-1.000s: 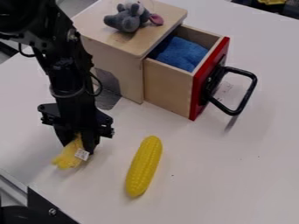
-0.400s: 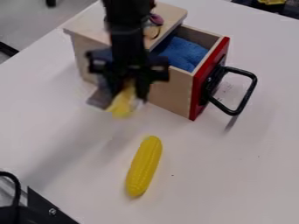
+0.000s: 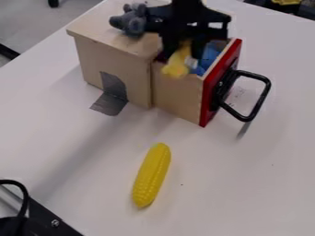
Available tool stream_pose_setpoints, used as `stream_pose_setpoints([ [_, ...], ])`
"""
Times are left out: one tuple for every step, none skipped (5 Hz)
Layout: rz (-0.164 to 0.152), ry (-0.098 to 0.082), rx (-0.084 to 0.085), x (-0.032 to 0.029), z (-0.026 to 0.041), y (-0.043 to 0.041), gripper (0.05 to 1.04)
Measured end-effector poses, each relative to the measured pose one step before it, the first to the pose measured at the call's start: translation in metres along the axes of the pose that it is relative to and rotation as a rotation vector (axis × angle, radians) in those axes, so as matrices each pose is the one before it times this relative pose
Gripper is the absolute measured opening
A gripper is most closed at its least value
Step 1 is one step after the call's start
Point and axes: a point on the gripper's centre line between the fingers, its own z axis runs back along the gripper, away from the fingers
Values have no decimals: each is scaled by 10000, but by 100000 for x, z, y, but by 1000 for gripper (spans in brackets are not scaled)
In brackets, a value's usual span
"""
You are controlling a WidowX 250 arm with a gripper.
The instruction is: Take the yellow object and put it in the drawer
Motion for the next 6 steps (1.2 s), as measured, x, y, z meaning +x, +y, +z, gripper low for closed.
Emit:
stream_pose_setpoints([
  [48,-288,-32,1535,260,-552,437],
  [67,-152,43,939,186,-190,437],
  [-12,128,50,272,-846,-178,480],
  [16,91,25,174,-503,-71,795],
  [33,-28,24,277,522,-69,1005],
  [-4,95,86,-162,93,93,999],
])
